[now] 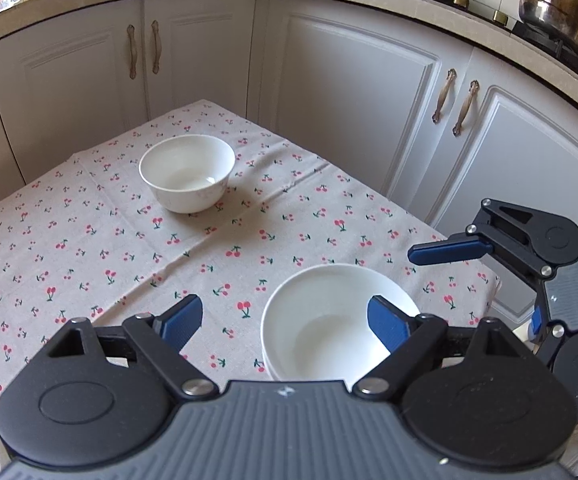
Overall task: Organize plates and bowls
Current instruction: 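Lower the white bowl into the pink-patterned bowl and open the left gripper, then grasp the rim of the nested bowls with the left gripper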
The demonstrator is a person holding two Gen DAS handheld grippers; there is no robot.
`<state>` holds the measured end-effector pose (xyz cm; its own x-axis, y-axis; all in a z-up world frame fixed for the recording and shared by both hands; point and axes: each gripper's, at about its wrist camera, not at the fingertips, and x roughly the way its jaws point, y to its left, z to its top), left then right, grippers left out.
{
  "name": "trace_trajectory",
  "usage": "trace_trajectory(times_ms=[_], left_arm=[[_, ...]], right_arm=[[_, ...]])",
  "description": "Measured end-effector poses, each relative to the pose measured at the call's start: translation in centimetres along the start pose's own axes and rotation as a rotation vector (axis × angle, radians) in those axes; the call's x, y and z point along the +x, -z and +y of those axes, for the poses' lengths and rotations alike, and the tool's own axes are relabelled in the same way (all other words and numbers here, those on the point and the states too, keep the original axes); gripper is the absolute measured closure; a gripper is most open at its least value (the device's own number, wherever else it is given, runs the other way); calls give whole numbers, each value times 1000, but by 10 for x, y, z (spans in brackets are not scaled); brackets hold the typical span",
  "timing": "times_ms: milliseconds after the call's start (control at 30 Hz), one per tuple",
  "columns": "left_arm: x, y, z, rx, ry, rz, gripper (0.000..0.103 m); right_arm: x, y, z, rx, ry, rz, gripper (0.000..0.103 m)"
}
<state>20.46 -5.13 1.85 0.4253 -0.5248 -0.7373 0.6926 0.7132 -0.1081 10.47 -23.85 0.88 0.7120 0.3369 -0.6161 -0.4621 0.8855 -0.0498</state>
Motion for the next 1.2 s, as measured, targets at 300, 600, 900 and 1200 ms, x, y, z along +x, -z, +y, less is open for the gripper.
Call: trace_trajectory(times_ms=[300,600,900,1200], left_arm=[[5,-28,16,0,-13,-32,14],[38,-59,47,-25,-34,-15,14],[90,-86,81,-59,-41,26,14],[130,-98,98,-78,-38,36,14]], right_arm=[[-2,-19,-27,21,27,-46,0],[26,-43,-76,33,40,-33,0],[79,-59,-117,25,24,19,0],[128,-69,-135,-28,-17,62,0]])
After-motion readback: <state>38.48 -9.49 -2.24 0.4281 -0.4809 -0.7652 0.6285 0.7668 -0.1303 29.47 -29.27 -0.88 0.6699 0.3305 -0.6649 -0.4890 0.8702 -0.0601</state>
